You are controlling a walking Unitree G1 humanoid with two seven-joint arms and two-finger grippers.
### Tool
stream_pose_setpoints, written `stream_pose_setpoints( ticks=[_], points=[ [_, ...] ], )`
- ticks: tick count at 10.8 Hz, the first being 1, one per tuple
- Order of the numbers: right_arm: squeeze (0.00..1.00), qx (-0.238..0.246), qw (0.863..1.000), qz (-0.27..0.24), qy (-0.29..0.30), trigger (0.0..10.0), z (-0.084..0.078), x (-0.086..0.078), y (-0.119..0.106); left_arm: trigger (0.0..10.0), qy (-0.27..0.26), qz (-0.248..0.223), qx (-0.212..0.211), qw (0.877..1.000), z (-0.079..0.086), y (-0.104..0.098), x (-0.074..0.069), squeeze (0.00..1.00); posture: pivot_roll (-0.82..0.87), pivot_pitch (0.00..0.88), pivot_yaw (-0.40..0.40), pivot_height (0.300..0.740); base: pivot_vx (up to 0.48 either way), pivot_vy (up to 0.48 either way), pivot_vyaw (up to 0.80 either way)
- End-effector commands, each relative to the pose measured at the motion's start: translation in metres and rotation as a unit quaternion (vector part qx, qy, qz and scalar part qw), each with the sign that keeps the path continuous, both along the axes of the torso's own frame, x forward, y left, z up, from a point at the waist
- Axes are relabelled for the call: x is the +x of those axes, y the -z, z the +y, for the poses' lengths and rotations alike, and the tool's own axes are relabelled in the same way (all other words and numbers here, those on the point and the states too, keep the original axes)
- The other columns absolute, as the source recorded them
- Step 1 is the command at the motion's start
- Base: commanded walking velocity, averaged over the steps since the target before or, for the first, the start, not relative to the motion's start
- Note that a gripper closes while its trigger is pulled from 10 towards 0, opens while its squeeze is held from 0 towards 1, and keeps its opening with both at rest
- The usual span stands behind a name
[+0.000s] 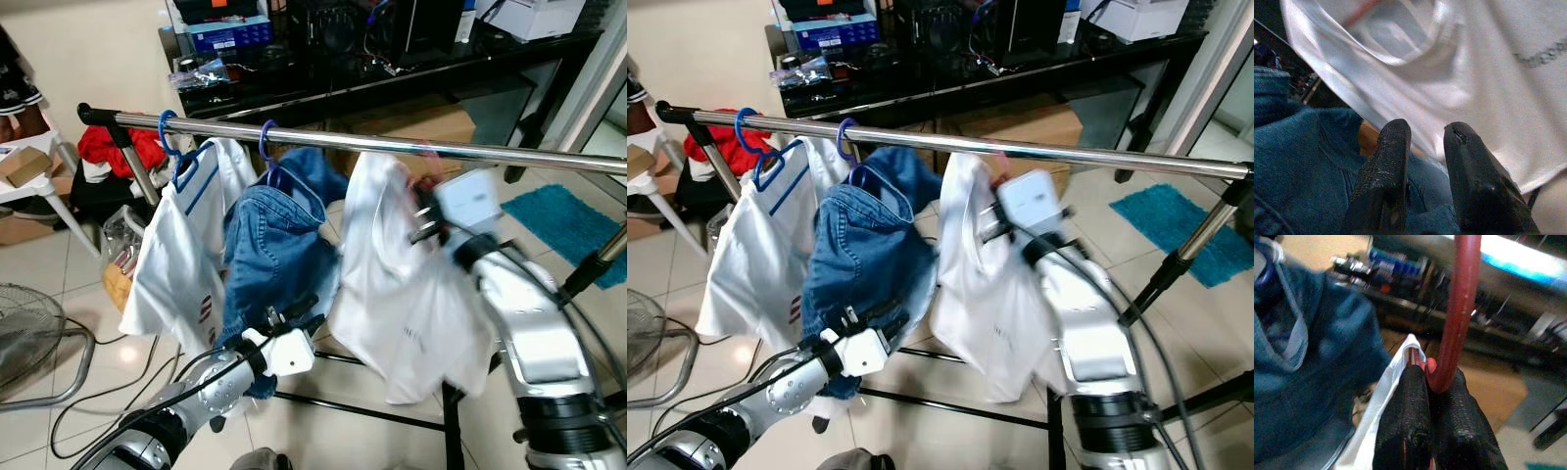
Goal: Hang hanger
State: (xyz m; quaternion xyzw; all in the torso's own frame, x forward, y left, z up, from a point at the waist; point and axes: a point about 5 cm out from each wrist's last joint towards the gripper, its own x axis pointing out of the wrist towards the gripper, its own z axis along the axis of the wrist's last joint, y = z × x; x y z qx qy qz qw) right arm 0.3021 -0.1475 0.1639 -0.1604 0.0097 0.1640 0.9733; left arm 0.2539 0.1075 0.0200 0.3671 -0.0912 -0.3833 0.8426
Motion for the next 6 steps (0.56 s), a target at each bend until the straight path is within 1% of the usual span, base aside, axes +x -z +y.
stream_pose_setpoints(
  ticks=[1,2,3,5,6],
  points=[
    [0.00,0.006,1.000,-0.005,-0.012,10.0,0.008,0.004,-0.009,10.0,-0.004,-0.020,0.003,1.000,0.001,-0.007,0.007,0.00,-0.05,0.000,0.052,0.736,0.000,0.000,0.00],
    [0.00,0.018,1.000,0.001,-0.005,10.0,0.010,0.007,-0.011,10.0,-0.018,-0.023,-0.012,1.000,0.001,-0.011,0.010,0.00,-0.04,0.000,0.046,0.736,0.000,0.000,0.00],
    [0.00,0.037,0.999,0.002,0.006,10.0,0.011,0.011,-0.015,10.0,-0.017,-0.027,-0.013,0.999,0.000,-0.012,0.011,0.00,-0.04,0.000,0.043,0.736,0.000,0.000,0.00],
    [0.00,0.053,0.999,-0.008,0.003,10.0,0.012,0.010,-0.024,10.0,-0.016,-0.030,-0.008,0.999,0.000,-0.011,0.010,0.00,-0.04,0.000,0.041,0.736,0.000,0.000,0.00],
    [0.00,0.054,0.998,-0.009,0.005,10.0,0.011,0.010,-0.025,10.0,-0.011,-0.031,0.000,0.999,-0.001,-0.009,0.009,0.00,-0.04,0.000,0.041,0.736,0.000,0.000,0.00]
  ],
)
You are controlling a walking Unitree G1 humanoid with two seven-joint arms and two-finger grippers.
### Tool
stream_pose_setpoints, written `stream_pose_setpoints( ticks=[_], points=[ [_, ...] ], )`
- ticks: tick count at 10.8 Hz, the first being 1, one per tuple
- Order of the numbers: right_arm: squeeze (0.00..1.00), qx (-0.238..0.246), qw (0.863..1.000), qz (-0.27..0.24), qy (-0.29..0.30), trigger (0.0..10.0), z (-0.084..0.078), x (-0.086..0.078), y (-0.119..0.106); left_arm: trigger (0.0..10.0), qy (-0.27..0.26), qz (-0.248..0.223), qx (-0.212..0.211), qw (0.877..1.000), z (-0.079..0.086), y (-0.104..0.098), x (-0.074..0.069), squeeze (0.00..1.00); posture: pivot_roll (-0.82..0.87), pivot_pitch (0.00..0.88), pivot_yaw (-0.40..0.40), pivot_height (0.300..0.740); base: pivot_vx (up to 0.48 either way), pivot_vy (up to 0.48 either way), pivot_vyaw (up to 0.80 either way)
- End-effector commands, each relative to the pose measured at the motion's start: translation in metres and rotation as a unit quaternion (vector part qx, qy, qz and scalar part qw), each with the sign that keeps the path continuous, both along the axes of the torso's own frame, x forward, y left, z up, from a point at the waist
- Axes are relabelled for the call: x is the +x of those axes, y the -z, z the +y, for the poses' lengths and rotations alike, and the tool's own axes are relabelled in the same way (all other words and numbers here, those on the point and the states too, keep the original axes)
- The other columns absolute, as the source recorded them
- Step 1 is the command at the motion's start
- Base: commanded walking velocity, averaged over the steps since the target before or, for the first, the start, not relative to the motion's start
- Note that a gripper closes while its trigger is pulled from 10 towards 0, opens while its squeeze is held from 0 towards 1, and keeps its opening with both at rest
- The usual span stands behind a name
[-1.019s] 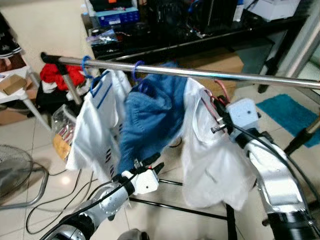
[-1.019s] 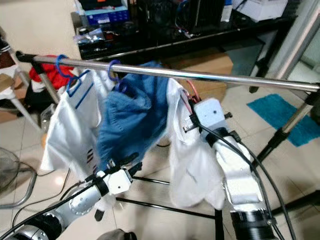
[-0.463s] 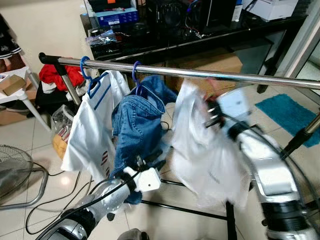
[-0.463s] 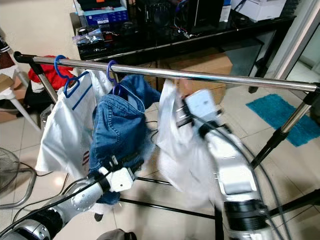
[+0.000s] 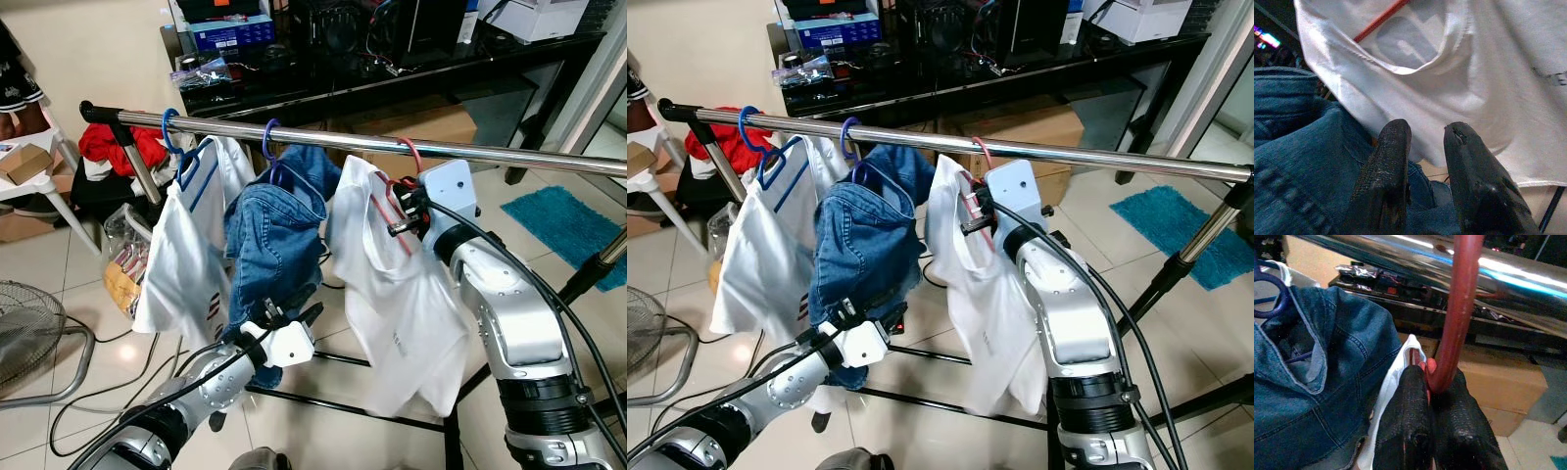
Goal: Hang hanger
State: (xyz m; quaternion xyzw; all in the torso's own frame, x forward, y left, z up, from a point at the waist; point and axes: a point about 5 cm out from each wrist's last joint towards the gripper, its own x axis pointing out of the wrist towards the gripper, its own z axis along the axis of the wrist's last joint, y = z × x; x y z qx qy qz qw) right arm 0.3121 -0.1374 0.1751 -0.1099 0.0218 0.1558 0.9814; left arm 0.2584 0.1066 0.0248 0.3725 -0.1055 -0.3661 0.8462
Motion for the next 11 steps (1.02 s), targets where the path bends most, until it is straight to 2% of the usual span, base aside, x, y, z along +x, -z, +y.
stream_pose_setpoints(
  ticks=[1,4,5,7,9,10,11],
  points=[
    [0.00,0.009,1.000,-0.023,0.008,10.0,-0.001,0.002,-0.015,10.0,0.012,-0.016,0.009,1.000,-0.003,-0.005,0.003,0.00,-0.04,0.000,0.042,0.736,0.000,0.000,0.00],
    [0.00,0.021,0.998,-0.013,0.052,10.0,-0.005,0.008,-0.015,10.0,0.017,-0.027,-0.004,0.999,-0.009,-0.012,0.009,0.00,-0.04,0.000,0.040,0.736,0.000,0.000,0.00],
    [0.00,0.030,0.997,-0.016,0.065,10.0,-0.007,0.011,-0.018,10.0,0.008,-0.034,-0.022,0.999,-0.010,-0.019,0.013,0.00,-0.04,0.000,0.040,0.736,0.000,0.000,0.00],
    [0.00,0.028,0.997,-0.017,0.064,10.0,0.000,0.015,-0.018,10.0,-0.003,-0.043,-0.049,0.998,-0.010,-0.028,0.019,0.00,-0.03,0.000,0.040,0.736,0.000,0.000,0.00],
    [0.00,0.036,0.997,0.016,0.067,10.0,0.005,0.016,-0.011,10.0,-0.008,-0.045,-0.057,0.997,-0.010,-0.030,0.020,0.00,-0.03,0.000,0.041,0.736,0.000,0.000,0.00],
    [0.00,0.028,0.997,0.022,0.061,10.0,0.007,0.016,-0.010,10.0,-0.008,-0.043,-0.056,0.997,-0.010,-0.029,0.019,0.00,-0.03,0.000,0.042,0.736,0.000,0.000,0.00],
    [0.00,0.011,0.997,0.048,0.058,10.0,0.005,0.015,0.000,10.0,-0.003,-0.039,-0.048,0.998,-0.010,-0.027,0.017,0.00,-0.03,0.000,0.042,0.736,0.000,0.000,0.00]
  ],
)
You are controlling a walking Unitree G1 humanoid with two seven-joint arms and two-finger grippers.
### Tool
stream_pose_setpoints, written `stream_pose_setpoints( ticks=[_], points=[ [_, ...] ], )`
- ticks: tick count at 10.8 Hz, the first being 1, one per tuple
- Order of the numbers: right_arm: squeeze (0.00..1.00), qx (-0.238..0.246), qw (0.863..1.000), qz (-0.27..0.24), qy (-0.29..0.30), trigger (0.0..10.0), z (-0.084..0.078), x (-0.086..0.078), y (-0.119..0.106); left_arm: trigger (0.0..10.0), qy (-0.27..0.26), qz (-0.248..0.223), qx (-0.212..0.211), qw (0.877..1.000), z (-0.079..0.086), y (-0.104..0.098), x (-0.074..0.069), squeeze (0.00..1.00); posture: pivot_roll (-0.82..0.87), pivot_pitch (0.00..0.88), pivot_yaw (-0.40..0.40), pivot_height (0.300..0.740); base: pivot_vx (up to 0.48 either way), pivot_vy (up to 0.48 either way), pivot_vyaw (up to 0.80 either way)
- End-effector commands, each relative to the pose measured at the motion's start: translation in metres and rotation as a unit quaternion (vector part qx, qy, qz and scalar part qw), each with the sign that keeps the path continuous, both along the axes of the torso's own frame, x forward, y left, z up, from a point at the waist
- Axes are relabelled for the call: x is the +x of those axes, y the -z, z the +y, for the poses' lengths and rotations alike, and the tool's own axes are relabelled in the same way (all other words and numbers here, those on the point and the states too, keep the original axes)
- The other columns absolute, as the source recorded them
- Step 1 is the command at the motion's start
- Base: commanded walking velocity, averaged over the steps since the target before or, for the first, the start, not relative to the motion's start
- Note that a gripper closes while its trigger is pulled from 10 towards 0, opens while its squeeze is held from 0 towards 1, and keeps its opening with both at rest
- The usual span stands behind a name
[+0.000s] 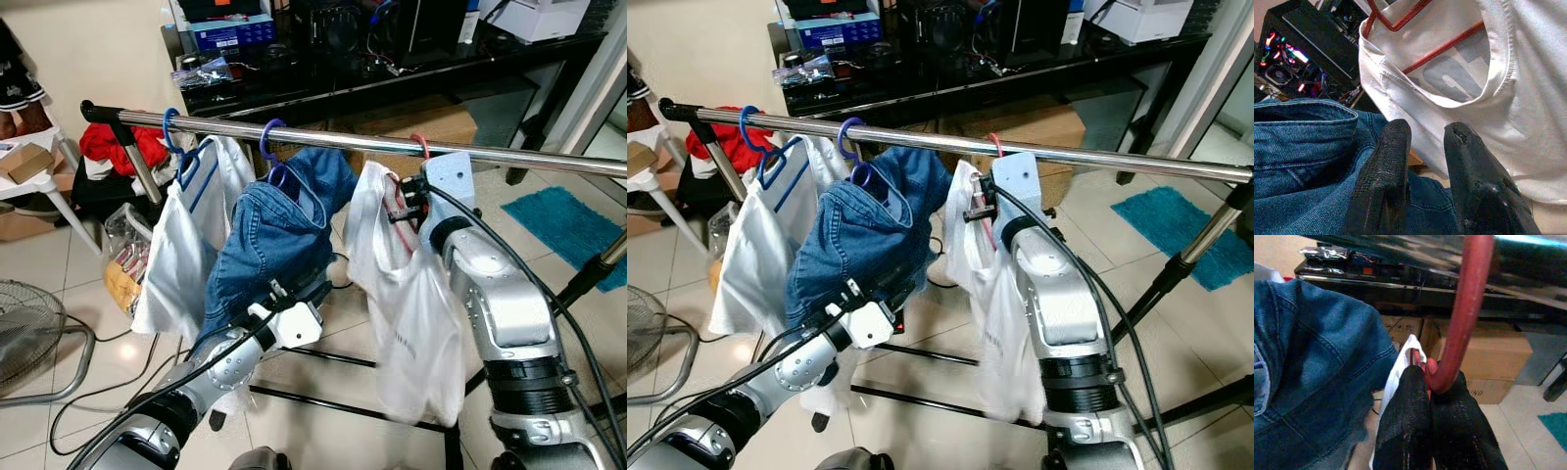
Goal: Hang hanger
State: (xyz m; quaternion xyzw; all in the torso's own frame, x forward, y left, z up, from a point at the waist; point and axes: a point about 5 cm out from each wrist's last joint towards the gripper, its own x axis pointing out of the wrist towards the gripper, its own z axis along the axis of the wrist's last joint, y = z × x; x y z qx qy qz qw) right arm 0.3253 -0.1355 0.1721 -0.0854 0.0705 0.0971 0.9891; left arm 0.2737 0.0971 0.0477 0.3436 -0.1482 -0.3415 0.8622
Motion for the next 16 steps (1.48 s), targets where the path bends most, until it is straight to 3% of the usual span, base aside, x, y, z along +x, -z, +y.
stream_pose_setpoints(
  ticks=[1,7,8,10,12,13,14,15,16],
  points=[
    [0.00,-0.004,1.000,0.021,-0.001,10.0,0.002,0.001,0.004,10.0,0.006,-0.005,0.002,1.000,0.000,-0.003,0.001,0.00,-0.03,0.000,0.041,0.736,0.000,0.000,0.00],
    [0.01,0.016,0.999,0.031,-0.011,10.0,0.015,0.004,0.000,10.0,0.007,-0.009,-0.008,1.000,-0.006,-0.008,0.004,0.00,-0.04,0.000,0.039,0.736,0.000,0.000,0.00],
    [0.19,0.016,0.999,0.035,-0.012,10.0,0.017,0.003,0.001,10.0,0.008,-0.009,-0.009,1.000,-0.007,-0.007,0.003,0.00,-0.04,0.000,0.038,0.736,0.000,0.000,0.00],
    [0.18,0.018,0.999,0.039,-0.007,10.0,0.017,0.003,0.002,10.0,0.008,-0.008,-0.010,1.000,-0.007,-0.007,0.002,0.00,-0.04,0.000,0.038,0.736,0.000,0.000,0.00],
    [0.07,0.015,0.999,0.038,-0.004,10.0,0.017,0.004,0.003,10.0,0.008,-0.008,-0.008,1.000,-0.006,-0.007,0.002,0.00,-0.04,0.000,0.037,0.736,0.000,0.000,0.00],
    [0.07,0.016,0.999,0.038,-0.004,10.0,0.017,0.004,0.002,10.0,0.008,-0.009,-0.010,1.000,-0.006,-0.007,0.002,0.00,-0.04,0.000,0.037,0.736,0.000,0.000,0.00],
    [0.26,0.019,0.999,0.036,-0.005,10.0,0.017,0.004,0.002,10.0,0.008,-0.009,-0.011,1.000,-0.007,-0.008,0.002,0.00,-0.04,0.000,0.036,0.736,0.000,0.000,0.00],
    [1.00,0.025,0.999,0.034,-0.004,10.0,0.016,0.004,0.001,10.0,0.008,-0.009,-0.011,1.000,-0.007,-0.008,0.003,0.00,-0.04,0.000,0.035,0.736,0.000,0.000,0.00],
    [1.00,0.031,0.999,0.034,-0.003,10.0,0.014,0.004,0.001,10.0,0.009,-0.009,-0.011,1.000,-0.008,-0.008,0.003,0.00,-0.04,0.000,0.033,0.736,0.000,0.000,0.00]
  ],
)
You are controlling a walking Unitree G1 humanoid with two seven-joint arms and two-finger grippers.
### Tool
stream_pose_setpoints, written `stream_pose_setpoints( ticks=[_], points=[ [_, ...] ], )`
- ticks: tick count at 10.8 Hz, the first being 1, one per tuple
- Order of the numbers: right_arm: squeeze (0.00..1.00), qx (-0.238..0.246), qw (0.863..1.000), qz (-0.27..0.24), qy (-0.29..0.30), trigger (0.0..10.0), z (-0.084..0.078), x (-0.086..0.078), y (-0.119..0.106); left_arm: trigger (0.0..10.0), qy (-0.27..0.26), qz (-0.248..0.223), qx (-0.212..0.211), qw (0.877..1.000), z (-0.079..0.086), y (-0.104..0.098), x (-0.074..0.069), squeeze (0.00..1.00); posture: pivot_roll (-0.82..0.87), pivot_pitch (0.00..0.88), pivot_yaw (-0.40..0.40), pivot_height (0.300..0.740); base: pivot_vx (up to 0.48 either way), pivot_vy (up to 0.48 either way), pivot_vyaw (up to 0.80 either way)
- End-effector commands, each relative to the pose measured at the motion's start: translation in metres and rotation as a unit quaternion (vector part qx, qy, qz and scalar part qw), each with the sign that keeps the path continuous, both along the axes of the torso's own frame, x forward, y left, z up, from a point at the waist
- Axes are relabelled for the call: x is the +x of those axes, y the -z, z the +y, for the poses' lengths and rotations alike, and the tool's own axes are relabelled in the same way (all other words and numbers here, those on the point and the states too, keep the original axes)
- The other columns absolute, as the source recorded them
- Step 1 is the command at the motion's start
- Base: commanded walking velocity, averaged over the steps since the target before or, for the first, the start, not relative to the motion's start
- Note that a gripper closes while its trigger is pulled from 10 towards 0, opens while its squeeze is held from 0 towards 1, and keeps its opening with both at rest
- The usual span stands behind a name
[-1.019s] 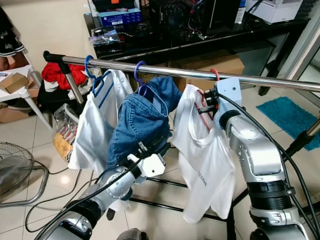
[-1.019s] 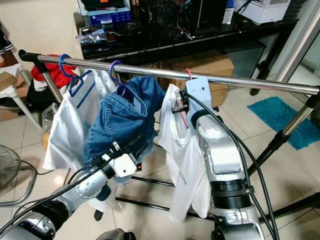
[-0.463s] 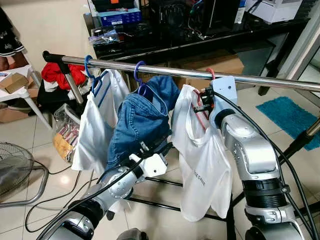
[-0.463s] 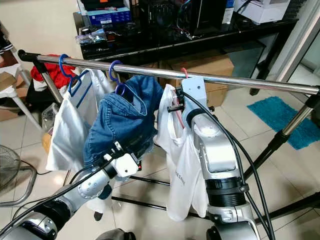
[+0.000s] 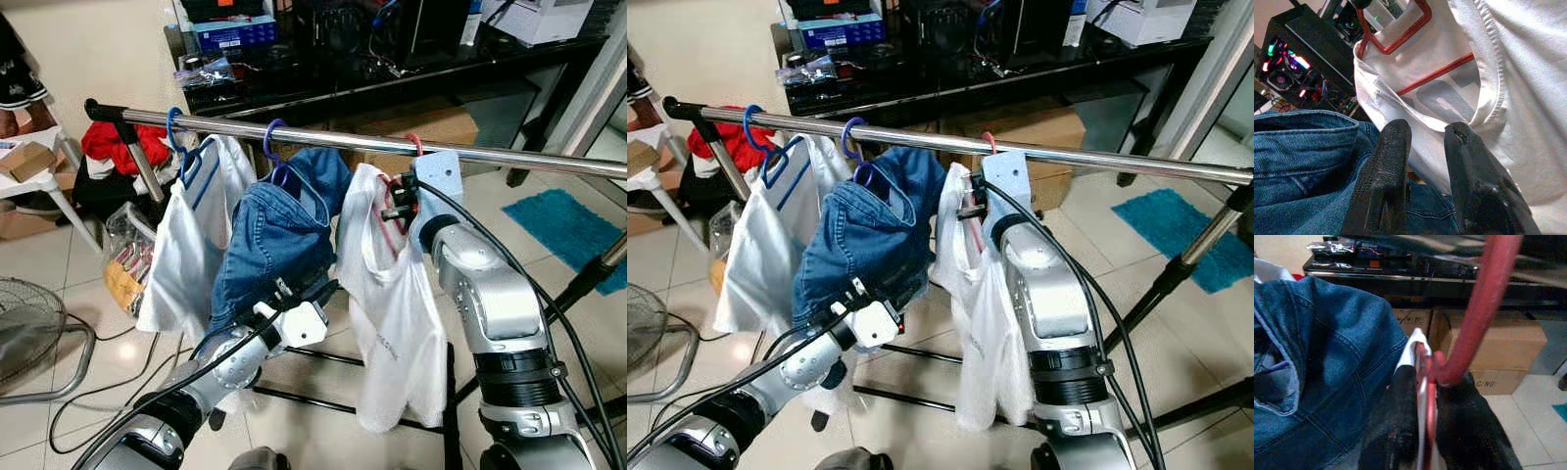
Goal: Hang hanger
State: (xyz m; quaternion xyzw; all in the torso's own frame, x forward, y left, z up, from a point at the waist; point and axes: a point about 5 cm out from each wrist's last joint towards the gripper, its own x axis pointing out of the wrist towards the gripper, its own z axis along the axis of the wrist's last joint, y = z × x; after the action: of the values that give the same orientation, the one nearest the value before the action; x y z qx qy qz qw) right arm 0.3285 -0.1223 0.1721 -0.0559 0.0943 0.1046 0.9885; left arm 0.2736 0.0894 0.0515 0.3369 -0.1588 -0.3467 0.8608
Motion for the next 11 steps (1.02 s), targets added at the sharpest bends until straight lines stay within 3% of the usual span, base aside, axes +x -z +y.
stream_pose_setpoints(
  ticks=[1,2,6,7,8,9,10,11],
  points=[
    [1.00,0.005,1.000,0.009,-0.004,10.0,0.000,0.000,0.001,10.0,-0.001,-0.004,-0.002,1.000,0.000,-0.004,0.003,0.00,-0.04,0.000,0.033,0.736,0.000,0.000,0.00],
    [0.00,-0.004,1.000,0.009,-0.013,10.0,-0.001,-0.003,0.002,10.0,0.000,-0.003,-0.001,1.000,-0.001,-0.003,0.003,0.00,-0.05,0.000,0.030,0.736,0.000,0.000,0.00],
    [0.00,-0.019,1.000,0.014,0.012,10.0,-0.027,-0.022,0.013,10.0,-0.002,-0.002,-0.010,1.000,0.000,-0.004,0.001,0.00,-0.05,0.000,0.031,0.736,0.000,0.000,0.00],
    [1.00,-0.005,1.000,0.023,0.020,10.0,-0.035,-0.037,0.016,10.0,-0.012,0.002,-0.030,0.999,0.001,-0.006,0.002,0.00,-0.07,0.000,0.039,0.736,0.000,0.000,0.00],
    [1.00,-0.005,1.000,0.026,0.018,10.0,-0.035,-0.039,0.017,10.0,-0.011,0.004,-0.035,0.999,-0.001,-0.006,0.002,0.00,-0.07,0.000,0.040,0.736,0.000,0.000,0.00],
    [0.38,-0.006,1.000,0.025,0.017,10.0,-0.035,-0.040,0.017,10.0,-0.010,0.004,-0.037,0.999,-0.001,-0.007,0.002,0.00,-0.07,0.000,0.042,0.736,0.000,0.000,0.00],
    [0.00,-0.017,1.000,0.009,0.022,10.0,-0.041,-0.045,0.014,10.0,-0.012,0.002,-0.046,0.999,-0.002,-0.009,0.003,0.00,-0.07,0.000,0.042,0.736,0.000,0.000,0.00],
    [0.00,-0.039,0.998,-0.027,0.033,10.0,-0.051,-0.051,0.005,10.0,-0.015,-0.014,-0.055,0.998,-0.002,-0.014,0.003,0.00,-0.07,0.000,0.042,0.736,0.000,0.000,0.00]
  ],
)
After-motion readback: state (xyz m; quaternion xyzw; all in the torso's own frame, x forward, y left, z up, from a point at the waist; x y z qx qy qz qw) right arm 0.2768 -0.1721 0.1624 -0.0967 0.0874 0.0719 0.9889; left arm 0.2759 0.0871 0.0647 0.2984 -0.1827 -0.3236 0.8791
